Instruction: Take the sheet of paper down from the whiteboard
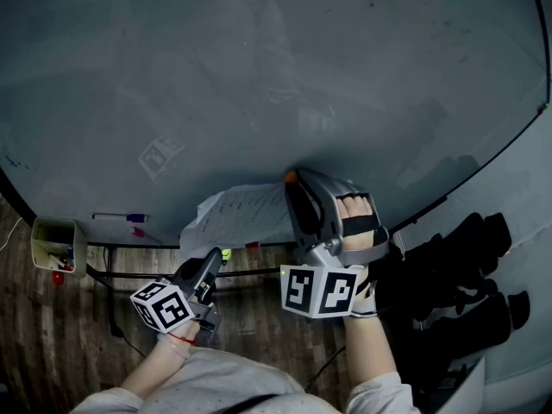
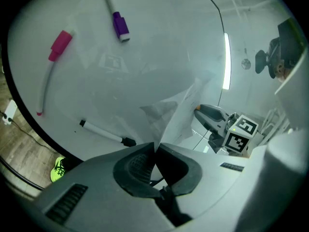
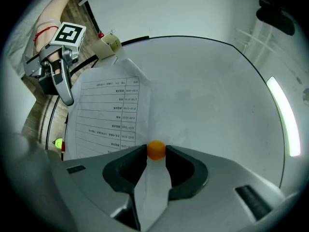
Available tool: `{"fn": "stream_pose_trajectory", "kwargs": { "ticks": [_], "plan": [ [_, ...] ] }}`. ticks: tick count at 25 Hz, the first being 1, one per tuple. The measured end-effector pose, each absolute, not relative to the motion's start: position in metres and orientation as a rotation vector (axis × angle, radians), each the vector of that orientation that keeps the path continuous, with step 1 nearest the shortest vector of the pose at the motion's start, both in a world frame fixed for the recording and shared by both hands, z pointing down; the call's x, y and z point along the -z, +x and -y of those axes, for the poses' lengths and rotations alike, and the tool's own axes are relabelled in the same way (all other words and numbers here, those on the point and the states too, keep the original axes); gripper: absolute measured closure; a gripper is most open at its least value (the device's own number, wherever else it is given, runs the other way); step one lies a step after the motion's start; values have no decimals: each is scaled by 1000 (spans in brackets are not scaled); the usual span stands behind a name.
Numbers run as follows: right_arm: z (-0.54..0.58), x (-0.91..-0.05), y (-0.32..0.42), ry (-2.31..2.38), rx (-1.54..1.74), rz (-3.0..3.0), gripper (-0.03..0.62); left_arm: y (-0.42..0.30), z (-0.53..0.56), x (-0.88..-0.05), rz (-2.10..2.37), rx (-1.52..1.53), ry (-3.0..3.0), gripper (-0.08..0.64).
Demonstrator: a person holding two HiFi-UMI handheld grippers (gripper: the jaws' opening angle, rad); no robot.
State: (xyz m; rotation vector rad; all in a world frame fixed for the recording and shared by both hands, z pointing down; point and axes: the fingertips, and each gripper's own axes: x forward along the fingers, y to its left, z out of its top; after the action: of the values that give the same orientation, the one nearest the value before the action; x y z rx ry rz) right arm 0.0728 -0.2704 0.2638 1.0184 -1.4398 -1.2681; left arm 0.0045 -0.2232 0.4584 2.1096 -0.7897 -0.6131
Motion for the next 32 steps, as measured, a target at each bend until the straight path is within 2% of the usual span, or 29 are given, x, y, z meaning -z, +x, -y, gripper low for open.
{"fn": "stream_pose_trajectory", "kwargs": {
  "ticks": [32],
  "plan": [
    [275,-267,77,1019,1266,1427,459,2,223,-464,779,631,2076,546]
  ]
}}
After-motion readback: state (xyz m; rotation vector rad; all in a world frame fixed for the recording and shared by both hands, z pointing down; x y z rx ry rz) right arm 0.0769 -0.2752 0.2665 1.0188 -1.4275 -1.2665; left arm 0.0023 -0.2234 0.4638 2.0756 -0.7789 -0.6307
